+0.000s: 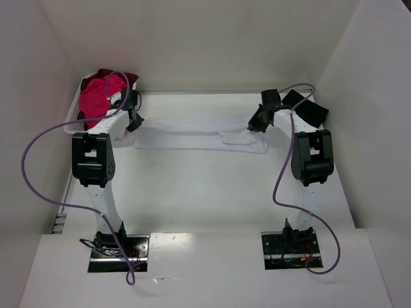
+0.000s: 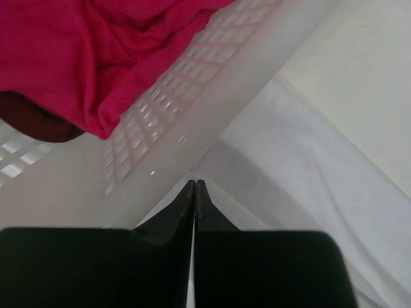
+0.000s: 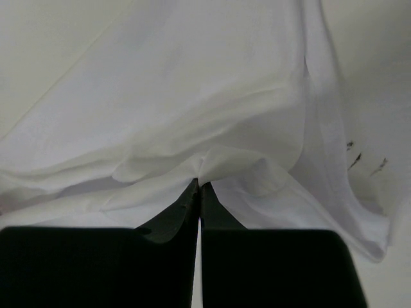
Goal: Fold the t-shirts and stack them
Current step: Fold the other side of the tshirt into a rectangle
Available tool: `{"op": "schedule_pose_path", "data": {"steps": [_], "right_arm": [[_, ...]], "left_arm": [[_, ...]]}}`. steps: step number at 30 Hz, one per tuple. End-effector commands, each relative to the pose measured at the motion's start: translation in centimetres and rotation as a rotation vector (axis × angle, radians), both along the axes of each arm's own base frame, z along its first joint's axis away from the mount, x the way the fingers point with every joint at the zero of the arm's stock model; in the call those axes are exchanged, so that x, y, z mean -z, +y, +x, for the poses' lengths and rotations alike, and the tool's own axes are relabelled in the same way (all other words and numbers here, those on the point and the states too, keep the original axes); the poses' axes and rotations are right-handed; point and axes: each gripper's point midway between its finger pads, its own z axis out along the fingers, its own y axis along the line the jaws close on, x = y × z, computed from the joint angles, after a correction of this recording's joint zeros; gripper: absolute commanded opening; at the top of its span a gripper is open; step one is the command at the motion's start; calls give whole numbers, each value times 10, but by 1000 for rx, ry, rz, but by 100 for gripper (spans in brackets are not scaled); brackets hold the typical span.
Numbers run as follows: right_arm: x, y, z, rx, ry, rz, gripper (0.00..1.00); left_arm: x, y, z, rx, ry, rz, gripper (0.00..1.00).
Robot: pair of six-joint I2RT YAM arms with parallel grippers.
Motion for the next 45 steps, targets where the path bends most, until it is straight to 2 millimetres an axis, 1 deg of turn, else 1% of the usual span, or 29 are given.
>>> {"op": "schedule_pose_path", "data": {"steps": [1,8,11,12,13,15,16,17,18,19,20,21,22,25,27,28,29,30,31,32,33,35,36,39,40,41,42,43,45], "right_arm": [[-2,-10,20,3,-22,-2,3],[11,-11,37,-6,-14,7,3],[15,-8,43,-11,-13,15,9],[9,-8,47,-11,-28,16,9],[16,-8,46,-18,-16,9,12],[13,-7,51,-33,-31,11,18],[13,-7,51,-33,-31,11,22],[13,-7,51,-41,-33,5,30],[8,-7,51,-41,-42,6,34],[-1,-7,56,-49,-72,1,38],[-14,-7,57,-60,-99,-6,51],[-24,-9,60,-54,-127,-11,58],[-43,-11,63,-45,-167,-19,65],[-73,-13,65,-58,-226,-41,72],[-103,-11,61,-75,-283,-30,74],[-104,-7,55,-93,-289,-11,74],[-122,-5,48,-103,-327,0,74],[-127,-3,44,-105,-336,18,74],[-129,1,38,-123,-340,35,74],[-119,2,30,-130,-321,42,74],[-124,10,21,-151,-326,52,71],[-108,22,6,-188,-292,55,68],[-100,37,-2,-233,-277,48,67],[-76,56,-21,-269,-228,4,64],[-60,65,-32,-283,-196,-22,64],[-47,68,-37,-289,-168,-34,64],[-43,72,-40,-291,-160,-29,64],[-27,71,-46,-279,-122,-23,64],[-18,68,-50,-263,-105,-30,62]], "left_arm": [[7,6,15,14,13,30,0],[14,4,33,21,4,21,0],[13,4,43,20,-9,21,0],[9,4,46,20,-19,21,0],[15,4,45,20,-4,21,0],[17,4,45,21,5,21,3],[13,4,48,20,-5,21,18],[12,1,51,28,-18,10,23],[12,-2,51,47,-15,3,29],[7,-3,54,66,-30,2,39],[0,-9,58,85,-55,-21,42],[-5,-12,58,119,-66,-21,47],[-7,-15,61,138,-79,-29,59],[-33,-30,63,195,-124,-16,86],[-53,-43,62,241,-155,-8,100],[-61,-46,63,271,-175,-8,100],[-66,-57,62,312,-191,-22,100],[-78,-62,62,343,-220,-39,100],[-80,-73,60,388,-239,-81,100],[-83,-83,59,439,-250,-86,100],[-90,-92,59,475,-273,-117,100],[-86,-105,54,549,-261,-121,100],[-86,-118,51,587,-260,-126,100],[-75,-143,42,686,-229,-111,100],[-66,-148,37,715,-195,-86,100],[-57,-152,37,725,-177,-69,100],[-55,-157,34,736,-164,-50,100],[-45,-168,28,759,-132,-36,100],[-33,-169,24,744,-95,-3,100]]}}
